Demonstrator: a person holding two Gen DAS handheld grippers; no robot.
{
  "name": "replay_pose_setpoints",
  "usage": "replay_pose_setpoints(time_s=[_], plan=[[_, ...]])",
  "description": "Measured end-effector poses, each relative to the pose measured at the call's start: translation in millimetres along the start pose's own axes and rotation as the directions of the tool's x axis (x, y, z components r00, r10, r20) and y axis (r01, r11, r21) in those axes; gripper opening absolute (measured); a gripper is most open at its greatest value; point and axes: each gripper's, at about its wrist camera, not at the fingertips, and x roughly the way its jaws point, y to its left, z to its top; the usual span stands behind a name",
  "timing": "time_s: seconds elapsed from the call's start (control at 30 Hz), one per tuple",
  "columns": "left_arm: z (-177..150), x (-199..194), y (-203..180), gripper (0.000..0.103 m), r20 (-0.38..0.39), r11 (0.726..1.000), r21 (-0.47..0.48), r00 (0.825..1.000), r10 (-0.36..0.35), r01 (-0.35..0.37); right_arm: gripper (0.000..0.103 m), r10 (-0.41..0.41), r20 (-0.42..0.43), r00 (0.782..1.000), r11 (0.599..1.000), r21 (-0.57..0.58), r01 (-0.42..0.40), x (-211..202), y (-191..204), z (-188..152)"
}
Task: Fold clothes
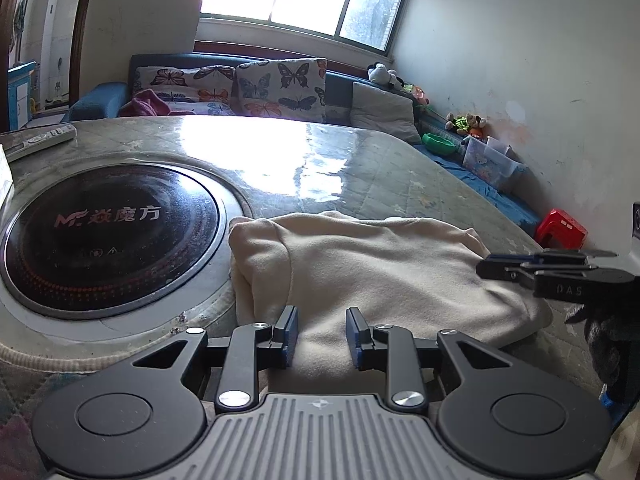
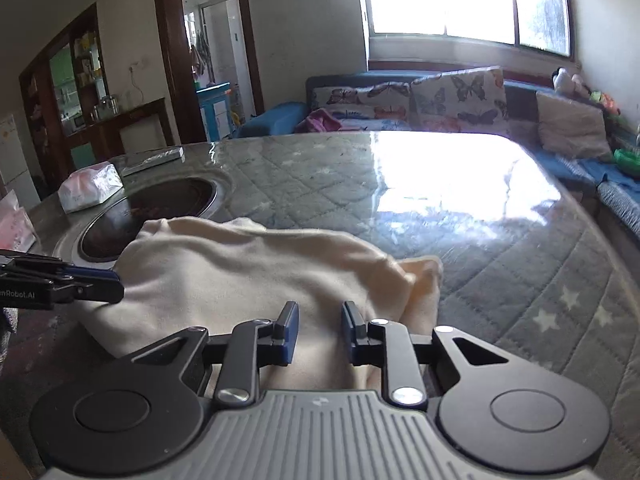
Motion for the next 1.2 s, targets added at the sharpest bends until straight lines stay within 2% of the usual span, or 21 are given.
replay_pose_setpoints(time_s=[0.17,0.27,0.43,0.57,0.67,0.77,0.9,1.0,1.2], plan=[[11,6,-2,0.029,-0.003,1.000,0.004,1.000,-0.007,0.007,0.022,-0.001,0.010,1.000,1.000,0.006,0.001,14,-4,20],[17,13,-2,0.029,-0.002,1.000,-0.001,1.000,-0.005,0.005,0.022,0.004,-0.008,1.000,1.000,0.018,-0.004,30,-7,26],[28,24,2,0.029,0.001,1.000,0.001,1.000,0.009,-0.009,0.022,-0.031,-0.055,0.998,0.999,0.030,0.033,50,-15,27],[36,32,5,0.029,0.001,1.000,0.002,1.000,0.012,-0.012,0.024,-0.048,-0.030,0.998,0.999,-0.013,0.047,46,-6,35],[42,39,8,0.029,0.002,1.000,0.002,1.000,0.015,-0.015,0.024,-0.027,-0.027,0.999,0.999,-0.021,0.027,49,-1,41],[48,48,10,0.029,-0.006,1.000,0.008,1.000,0.028,-0.028,0.024,-0.020,-0.044,0.999,1.000,-0.025,0.018,63,4,49],[50,60,16,0.029,-0.026,0.998,0.002,0.998,0.059,-0.059,0.026,-0.051,-0.088,0.995,0.998,-0.035,0.048,80,7,50],[52,55,13,0.029,-0.006,0.999,0.002,0.999,0.052,-0.052,0.028,-0.054,-0.077,0.996,0.998,-0.041,0.051,78,8,50],[60,63,-11,0.029,0.007,0.997,0.077,1.000,0.012,-0.013,0.029,-0.019,-0.037,0.999,0.999,-0.040,0.017,56,12,46]])
